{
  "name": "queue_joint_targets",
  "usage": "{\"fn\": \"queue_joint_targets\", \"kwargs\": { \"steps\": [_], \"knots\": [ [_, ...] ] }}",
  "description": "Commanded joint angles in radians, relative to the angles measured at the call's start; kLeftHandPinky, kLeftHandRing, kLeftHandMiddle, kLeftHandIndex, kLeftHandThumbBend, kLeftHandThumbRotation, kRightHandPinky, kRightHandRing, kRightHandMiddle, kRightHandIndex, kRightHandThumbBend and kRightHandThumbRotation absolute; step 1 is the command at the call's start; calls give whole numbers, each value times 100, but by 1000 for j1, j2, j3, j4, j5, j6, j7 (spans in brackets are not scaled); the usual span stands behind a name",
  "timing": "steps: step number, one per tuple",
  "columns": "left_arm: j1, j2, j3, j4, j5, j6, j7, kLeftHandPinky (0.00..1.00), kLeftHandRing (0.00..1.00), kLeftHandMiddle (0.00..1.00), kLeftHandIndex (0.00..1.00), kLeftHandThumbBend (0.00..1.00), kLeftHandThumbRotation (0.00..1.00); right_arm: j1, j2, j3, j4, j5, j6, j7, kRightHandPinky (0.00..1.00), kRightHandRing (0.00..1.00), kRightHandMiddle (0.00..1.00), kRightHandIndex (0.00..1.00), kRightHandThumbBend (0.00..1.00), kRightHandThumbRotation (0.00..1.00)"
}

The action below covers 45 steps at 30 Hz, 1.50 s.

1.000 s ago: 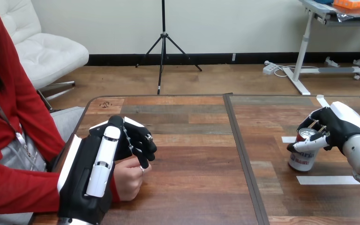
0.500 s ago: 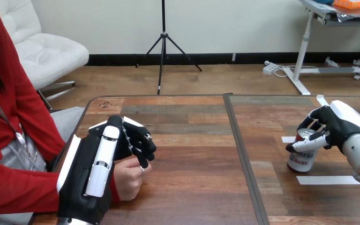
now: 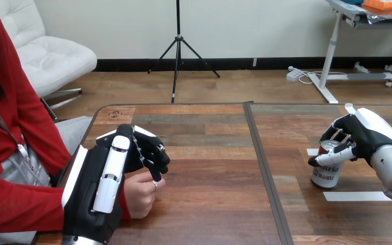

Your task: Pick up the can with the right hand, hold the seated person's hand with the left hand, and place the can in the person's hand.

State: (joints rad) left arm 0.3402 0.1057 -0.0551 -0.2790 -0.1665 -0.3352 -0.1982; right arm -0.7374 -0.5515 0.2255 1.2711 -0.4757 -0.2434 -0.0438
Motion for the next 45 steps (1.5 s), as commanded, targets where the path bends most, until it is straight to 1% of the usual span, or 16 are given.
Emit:
{"fn": "queue_joint_targets", "kwargs": {
  "steps": [1,6,12,15,18,20,21,23,25,27,28,29,31,35,38,45],
  "knots": [
    [-61,-4,20,-7,8,-28,3,27,36,40,39,12,100,-84,-27,2,-28,-2,-28,-9,36,41,47,50,73,0],
    [-68,10,32,7,65,-64,15,28,37,41,40,11,100,-82,-31,3,-34,-1,-44,-7,37,42,48,50,72,0],
    [-80,22,55,24,172,-108,55,30,39,42,41,9,100,-86,-37,9,-40,-8,-60,-7,37,41,47,50,71,0],
    [-92,40,70,32,224,-126,69,31,39,43,41,9,100,-86,-45,10,-48,-10,-86,-7,36,41,47,51,70,0],
    [-97,50,80,29,258,-121,80,32,40,44,42,11,100,-88,-47,10,-53,-13,-94,-10,35,39,46,51,69,0],
    [-99,72,95,16,324,-113,98,33,41,45,43,14,100,-94,-50,8,-63,-14,-98,-6,34,39,46,51,69,0],
    [-100,78,99,13,343,-111,103,34,43,46,45,18,95,-95,-51,8,-65,-15,-99,-5,34,39,46,51,69,0],
    [-100,96,112,-4,389,-98,110,36,44,48,46,24,91,-99,-54,6,-77,-14,-103,2,34,39,46,51,68,0],
    [-101,107,121,-18,427,-88,118,37,46,49,48,30,83,-100,-58,5,-88,-13,-109,9,34,39,46,52,68,0],
    [-103,113,127,-29,457,-82,126,38,48,51,50,40,74,-100,-61,3,-97,-13,-115,13,34,39,46,52,68,0],
    [-104,122,133,-42,486,-74,131,39,48,52,50,43,70,-99,-66,5,-104,-15,-129,11,34,39,46,52,67,0],
    [-104,127,137,-51,505,-68,134,40,50,54,52,52,62,-98,-69,6,-108,-17,-138,10,35,39,46,52,68,0],
    [-103,138,145,-74,549,-47,134,41,51,55,53,58,57,-97,-75,6,-117,-20,-157,7,35,39,46,52,68,0],
    [-98,160,159,-121,617,5,123,43,56,60,57,73,52,-96,-82,3,-133,-19,-175,14,35,39,46,52,68,0],
    [-100,179,167,-143,654,26,116,46,60,65,61,83,49,-95,-86,1,-147,-16,-181,24,34,38,45,52,68,0],
    [-120,220,176,-155,722,46,115,47,62,67,65,95,43,-91,-92,-1,-176,-14,-192,33,34,37,45,51,68,0]
  ]
}}
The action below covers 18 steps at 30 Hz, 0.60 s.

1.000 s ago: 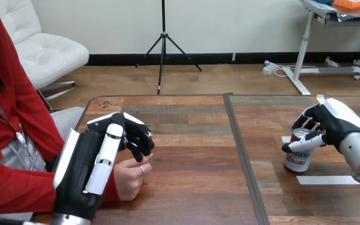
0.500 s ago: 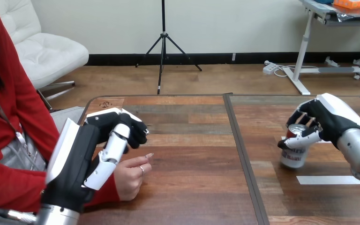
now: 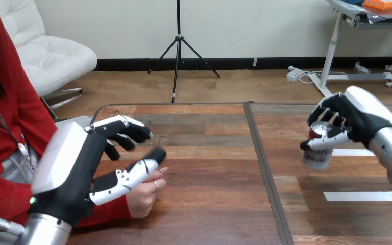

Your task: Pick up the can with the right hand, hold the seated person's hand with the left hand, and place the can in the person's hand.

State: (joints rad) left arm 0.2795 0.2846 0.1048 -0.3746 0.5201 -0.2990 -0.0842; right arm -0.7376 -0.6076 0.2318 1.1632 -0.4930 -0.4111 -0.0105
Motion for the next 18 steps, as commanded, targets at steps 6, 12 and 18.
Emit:
{"fn": "queue_joint_targets", "kwargs": {
  "steps": [6,12,18],
  "knots": [
    [-71,84,9,-45,68,16,-16,47,63,68,66,99,34,-87,-37,-13,-88,13,-34,8,33,36,43,51,67,0],
    [-78,124,-9,-21,118,8,-25,49,63,68,66,100,28,-85,-36,-20,-99,27,-51,16,32,34,42,51,67,0],
    [-89,166,-30,6,164,-2,-35,50,64,69,66,100,24,-84,-33,-27,-114,37,-55,23,32,35,42,51,68,0]
  ]
}}
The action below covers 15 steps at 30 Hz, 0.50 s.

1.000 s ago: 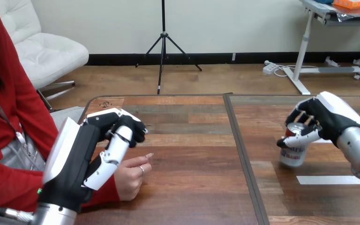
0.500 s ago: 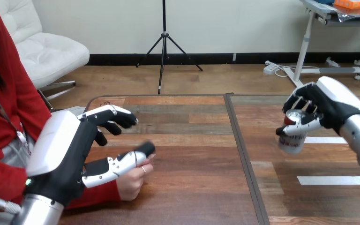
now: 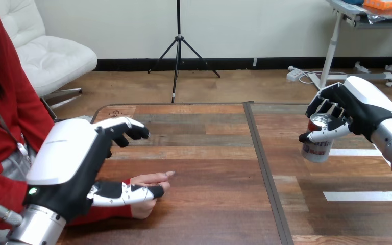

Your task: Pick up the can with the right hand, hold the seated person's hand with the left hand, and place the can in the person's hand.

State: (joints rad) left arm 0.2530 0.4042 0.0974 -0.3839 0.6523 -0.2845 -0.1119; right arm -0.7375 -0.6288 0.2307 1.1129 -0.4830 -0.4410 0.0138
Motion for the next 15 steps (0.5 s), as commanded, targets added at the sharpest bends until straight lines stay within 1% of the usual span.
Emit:
{"fn": "queue_joint_targets", "kwargs": {
  "steps": [1,3,11,15],
  "knots": [
    [-65,53,-27,21,37,-16,-11,51,64,69,66,100,24,-84,-11,-27,-63,29,-29,-1,33,35,43,51,68,0],
    [-67,58,-31,27,42,-14,-14,52,65,69,66,100,22,-85,-10,-28,-62,32,-32,-1,33,36,43,50,68,0],
    [-86,76,-52,46,83,22,-44,54,66,70,67,100,18,-85,-8,-29,-72,40,-26,5,34,37,44,51,67,0],
    [-94,86,-63,53,107,43,-54,55,67,71,68,100,17,-85,-7,-30,-75,42,-25,6,34,37,45,51,67,0]
  ]
}}
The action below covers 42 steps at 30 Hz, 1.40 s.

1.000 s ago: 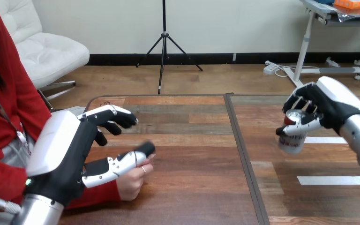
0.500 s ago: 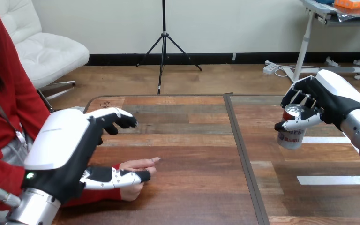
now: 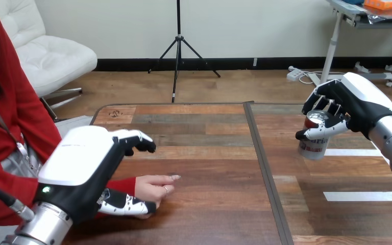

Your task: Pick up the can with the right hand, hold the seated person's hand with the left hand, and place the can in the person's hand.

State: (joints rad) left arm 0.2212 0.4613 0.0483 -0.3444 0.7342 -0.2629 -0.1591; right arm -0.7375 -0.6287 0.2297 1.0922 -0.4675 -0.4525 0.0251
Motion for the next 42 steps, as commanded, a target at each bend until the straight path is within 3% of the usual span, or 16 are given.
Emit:
{"fn": "queue_joint_targets", "kwargs": {
  "steps": [1,12,28,42],
  "knots": [
    [-64,30,-16,19,31,25,-7,55,67,71,68,100,17,-85,-7,-29,-55,27,-15,-6,34,37,45,51,67,0],
    [-76,35,-40,37,85,83,-16,58,68,72,69,100,14,-81,-7,-32,-69,32,-9,2,36,39,46,51,67,0],
    [-103,29,-68,121,157,104,75,59,68,71,68,100,8,-77,-12,-36,-96,38,0,15,37,40,46,51,66,0],
    [-132,36,-95,187,203,137,117,60,68,72,69,100,7,-64,-15,-40,-119,50,3,21,38,40,46,51,66,0]
  ]
}}
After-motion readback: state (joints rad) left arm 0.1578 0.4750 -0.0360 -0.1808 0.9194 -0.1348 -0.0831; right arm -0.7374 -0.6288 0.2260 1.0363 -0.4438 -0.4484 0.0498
